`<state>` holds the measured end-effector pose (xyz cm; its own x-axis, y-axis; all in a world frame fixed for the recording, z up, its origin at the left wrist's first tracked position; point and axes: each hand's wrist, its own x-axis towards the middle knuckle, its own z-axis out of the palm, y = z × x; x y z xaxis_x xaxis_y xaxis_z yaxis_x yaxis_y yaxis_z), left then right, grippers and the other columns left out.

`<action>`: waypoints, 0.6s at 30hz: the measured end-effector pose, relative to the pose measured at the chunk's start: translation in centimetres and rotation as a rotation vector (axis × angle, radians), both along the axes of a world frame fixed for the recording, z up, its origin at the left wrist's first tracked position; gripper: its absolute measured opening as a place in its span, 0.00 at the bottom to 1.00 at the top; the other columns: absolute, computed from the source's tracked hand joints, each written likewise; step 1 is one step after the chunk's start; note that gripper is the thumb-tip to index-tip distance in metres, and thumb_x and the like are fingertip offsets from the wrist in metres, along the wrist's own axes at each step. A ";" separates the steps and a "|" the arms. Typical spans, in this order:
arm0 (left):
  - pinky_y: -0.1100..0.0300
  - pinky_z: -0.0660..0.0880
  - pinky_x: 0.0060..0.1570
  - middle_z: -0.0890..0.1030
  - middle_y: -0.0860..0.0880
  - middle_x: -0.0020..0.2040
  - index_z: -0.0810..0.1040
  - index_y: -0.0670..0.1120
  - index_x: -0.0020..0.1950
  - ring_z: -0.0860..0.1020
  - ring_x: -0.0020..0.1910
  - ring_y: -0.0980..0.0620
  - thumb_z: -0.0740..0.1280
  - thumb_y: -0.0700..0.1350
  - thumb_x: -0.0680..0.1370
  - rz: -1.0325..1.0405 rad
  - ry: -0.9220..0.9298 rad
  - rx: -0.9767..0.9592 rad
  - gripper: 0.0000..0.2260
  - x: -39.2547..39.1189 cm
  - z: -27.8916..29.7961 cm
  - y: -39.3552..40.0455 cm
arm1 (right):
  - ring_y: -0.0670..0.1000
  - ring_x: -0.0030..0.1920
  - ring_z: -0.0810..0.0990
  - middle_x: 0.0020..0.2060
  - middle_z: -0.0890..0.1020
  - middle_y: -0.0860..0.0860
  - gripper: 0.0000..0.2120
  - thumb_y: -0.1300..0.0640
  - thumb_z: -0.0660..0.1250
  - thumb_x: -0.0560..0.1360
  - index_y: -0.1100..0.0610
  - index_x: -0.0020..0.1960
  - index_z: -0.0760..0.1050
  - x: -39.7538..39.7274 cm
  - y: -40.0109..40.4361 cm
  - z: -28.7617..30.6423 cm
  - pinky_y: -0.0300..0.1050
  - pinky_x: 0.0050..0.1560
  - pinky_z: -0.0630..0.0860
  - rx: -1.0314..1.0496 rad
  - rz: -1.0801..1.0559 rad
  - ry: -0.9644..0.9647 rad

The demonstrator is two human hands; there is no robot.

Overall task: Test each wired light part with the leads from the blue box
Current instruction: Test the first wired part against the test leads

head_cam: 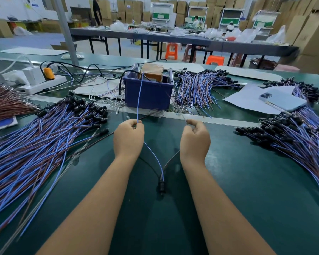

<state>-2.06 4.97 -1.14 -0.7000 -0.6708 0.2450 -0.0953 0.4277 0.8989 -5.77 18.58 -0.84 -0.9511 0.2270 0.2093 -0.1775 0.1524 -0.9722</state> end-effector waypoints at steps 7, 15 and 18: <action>0.49 0.74 0.37 0.79 0.39 0.33 0.78 0.41 0.39 0.79 0.39 0.39 0.61 0.44 0.78 0.020 -0.009 -0.068 0.12 0.0 -0.2 -0.6 | 0.54 0.40 0.72 0.33 0.73 0.46 0.09 0.56 0.56 0.81 0.54 0.46 0.73 -0.5 0.6 -0.2 0.44 0.33 0.62 0.332 0.012 -0.087; 0.58 0.60 0.27 0.69 0.52 0.24 0.69 0.49 0.35 0.66 0.25 0.53 0.60 0.41 0.75 0.052 -0.051 -0.100 0.10 -0.2 -0.4 -0.7 | 0.58 0.36 0.72 0.30 0.75 0.53 0.14 0.55 0.63 0.78 0.61 0.37 0.74 -0.8 1.1 -0.4 0.44 0.35 0.63 0.608 0.030 -0.084; 0.59 0.61 0.27 0.70 0.53 0.25 0.75 0.45 0.41 0.67 0.25 0.55 0.60 0.41 0.76 0.055 -0.058 -0.100 0.06 -0.3 -0.5 -0.8 | 0.59 0.36 0.76 0.30 0.79 0.55 0.14 0.58 0.62 0.76 0.64 0.35 0.75 -0.9 1.3 -0.2 0.46 0.34 0.69 0.591 0.028 -0.096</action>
